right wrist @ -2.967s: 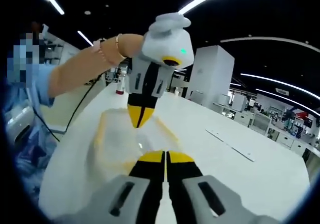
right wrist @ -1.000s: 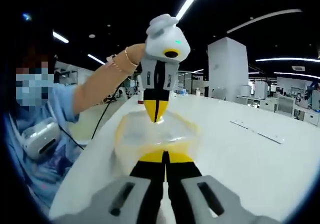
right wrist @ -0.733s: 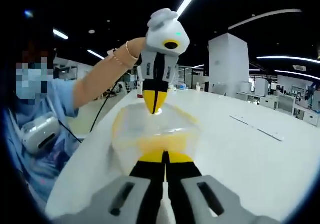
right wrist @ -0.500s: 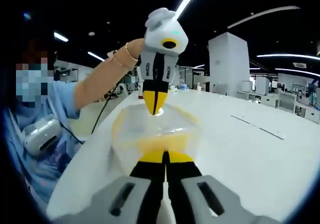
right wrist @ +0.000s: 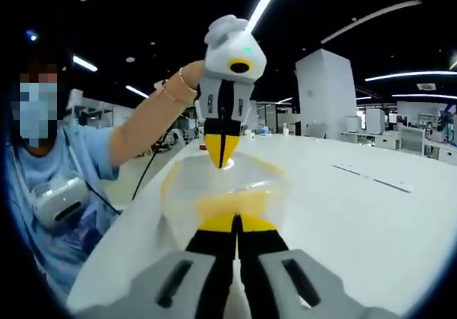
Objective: Snap each plastic latch of the storage box into its locked position after aligning the lid with the box until every specified latch is closed and the lid sits flush.
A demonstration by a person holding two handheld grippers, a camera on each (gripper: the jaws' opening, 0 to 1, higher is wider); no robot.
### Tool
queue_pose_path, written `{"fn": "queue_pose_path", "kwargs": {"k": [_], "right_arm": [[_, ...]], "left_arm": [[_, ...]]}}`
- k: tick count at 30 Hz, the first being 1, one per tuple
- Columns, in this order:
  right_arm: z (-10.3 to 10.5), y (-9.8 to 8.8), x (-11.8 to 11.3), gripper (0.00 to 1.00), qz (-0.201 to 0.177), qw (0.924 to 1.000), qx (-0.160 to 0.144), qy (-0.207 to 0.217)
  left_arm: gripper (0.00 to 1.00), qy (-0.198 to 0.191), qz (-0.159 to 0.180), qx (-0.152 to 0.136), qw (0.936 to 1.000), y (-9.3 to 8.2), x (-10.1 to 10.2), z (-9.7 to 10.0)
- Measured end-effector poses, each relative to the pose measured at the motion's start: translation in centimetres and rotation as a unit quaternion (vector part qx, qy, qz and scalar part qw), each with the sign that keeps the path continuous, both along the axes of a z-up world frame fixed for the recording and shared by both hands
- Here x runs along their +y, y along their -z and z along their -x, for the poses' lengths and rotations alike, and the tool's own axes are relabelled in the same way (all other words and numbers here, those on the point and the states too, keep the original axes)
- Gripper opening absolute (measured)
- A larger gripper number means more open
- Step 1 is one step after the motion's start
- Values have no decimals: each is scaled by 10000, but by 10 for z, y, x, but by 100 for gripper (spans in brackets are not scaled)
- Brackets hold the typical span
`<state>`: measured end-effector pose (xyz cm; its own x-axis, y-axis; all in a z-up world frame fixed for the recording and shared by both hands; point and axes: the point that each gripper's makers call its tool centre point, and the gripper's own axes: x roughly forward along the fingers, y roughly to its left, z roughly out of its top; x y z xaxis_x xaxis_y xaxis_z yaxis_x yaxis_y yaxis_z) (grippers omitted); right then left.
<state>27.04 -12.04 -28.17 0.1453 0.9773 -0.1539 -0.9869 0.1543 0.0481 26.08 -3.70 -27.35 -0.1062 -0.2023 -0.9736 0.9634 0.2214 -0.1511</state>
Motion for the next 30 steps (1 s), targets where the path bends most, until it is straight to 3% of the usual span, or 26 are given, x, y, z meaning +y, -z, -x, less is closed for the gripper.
{"fn": "queue_pose_path", "kwargs": {"k": [10,12,13,14,16,18,21,30], "right_arm": [[-1,1,3,0,-4,10000,23,35],[-12,14,5,0,323,9988,-179,337],[0,-1,20,0,-171,9995,-266,-73],[-4,-6,4,0,-87,9998,-143,105],[-1,-13,-3,0,78,9993,-346,145],[2,-18,-7,0,96,9992,-353,153],[-4,-17,-15,0,15,9997,-192,151],[5,-8,-16,0,205,9993,-243,207]], "left_arm": [[0,-25,65,-77,9999,0,1,0],[0,-136,87,-57,9999,0,1,-1],[0,-188,123,-60,9997,0,1,-1],[0,-197,130,-108,9997,-1,1,0],[0,-143,110,-219,9996,-3,0,0],[0,-84,105,-263,9996,-3,0,0],[0,-175,174,-226,9994,-4,1,-2],[0,-143,284,-281,9991,-2,-3,-2]]}}
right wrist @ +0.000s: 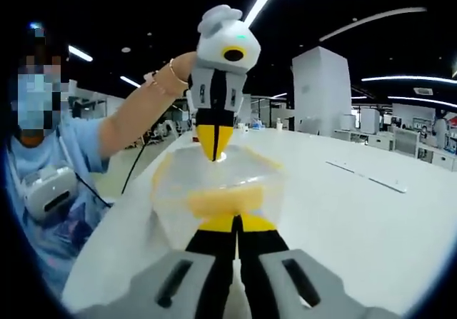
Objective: Snap each plastic latch of the storage box into its locked position after aligning the lid with the box until every specified latch is closed and the lid sits flush.
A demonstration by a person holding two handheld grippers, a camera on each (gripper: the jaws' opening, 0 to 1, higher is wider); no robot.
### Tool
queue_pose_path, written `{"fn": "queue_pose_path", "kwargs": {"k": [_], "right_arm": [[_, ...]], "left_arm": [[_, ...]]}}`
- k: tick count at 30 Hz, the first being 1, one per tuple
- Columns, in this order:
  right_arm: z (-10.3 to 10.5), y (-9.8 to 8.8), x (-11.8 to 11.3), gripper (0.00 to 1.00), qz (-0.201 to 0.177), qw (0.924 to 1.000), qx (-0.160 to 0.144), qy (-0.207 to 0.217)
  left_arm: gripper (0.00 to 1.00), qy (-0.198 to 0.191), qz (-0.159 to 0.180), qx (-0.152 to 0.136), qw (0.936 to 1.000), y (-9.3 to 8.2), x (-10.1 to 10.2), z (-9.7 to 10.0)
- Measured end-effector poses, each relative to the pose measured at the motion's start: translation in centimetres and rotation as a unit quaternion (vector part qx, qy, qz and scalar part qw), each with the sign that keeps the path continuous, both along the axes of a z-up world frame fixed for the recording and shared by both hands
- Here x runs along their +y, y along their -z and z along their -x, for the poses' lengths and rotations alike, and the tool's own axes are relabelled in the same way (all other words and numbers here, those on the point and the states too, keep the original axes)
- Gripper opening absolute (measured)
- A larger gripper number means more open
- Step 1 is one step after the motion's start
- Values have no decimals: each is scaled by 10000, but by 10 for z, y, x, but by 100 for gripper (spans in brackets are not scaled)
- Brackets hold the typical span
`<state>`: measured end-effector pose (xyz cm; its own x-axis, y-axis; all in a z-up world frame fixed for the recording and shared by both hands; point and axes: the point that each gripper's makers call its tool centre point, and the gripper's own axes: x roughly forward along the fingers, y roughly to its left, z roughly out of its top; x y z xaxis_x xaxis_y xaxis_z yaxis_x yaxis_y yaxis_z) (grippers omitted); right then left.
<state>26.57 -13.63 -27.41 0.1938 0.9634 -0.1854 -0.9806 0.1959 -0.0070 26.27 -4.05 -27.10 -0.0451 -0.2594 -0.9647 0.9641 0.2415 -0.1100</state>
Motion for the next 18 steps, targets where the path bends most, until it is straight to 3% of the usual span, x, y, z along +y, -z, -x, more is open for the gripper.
{"fn": "queue_pose_path", "kwargs": {"k": [8,10,11,13,15,18], "right_arm": [[-12,9,-8,1,186,9988,-33,445],[-17,12,-6,3,241,9981,-84,564],[-21,13,-5,4,293,9975,-131,633],[-25,16,-4,6,376,9964,-166,741],[-30,20,-4,6,405,9960,-100,794],[-34,26,-9,6,306,9952,253,894]], "left_arm": [[0,80,327,-31,9994,-2,-2,0],[0,881,615,-370,9935,-3,-5,1],[0,1014,796,-461,9906,-4,-5,3],[0,626,970,-314,9928,-5,-3,2],[0,761,1136,-329,9901,-5,-2,1],[0,666,1289,-251,9891,-4,-1,3]]}}
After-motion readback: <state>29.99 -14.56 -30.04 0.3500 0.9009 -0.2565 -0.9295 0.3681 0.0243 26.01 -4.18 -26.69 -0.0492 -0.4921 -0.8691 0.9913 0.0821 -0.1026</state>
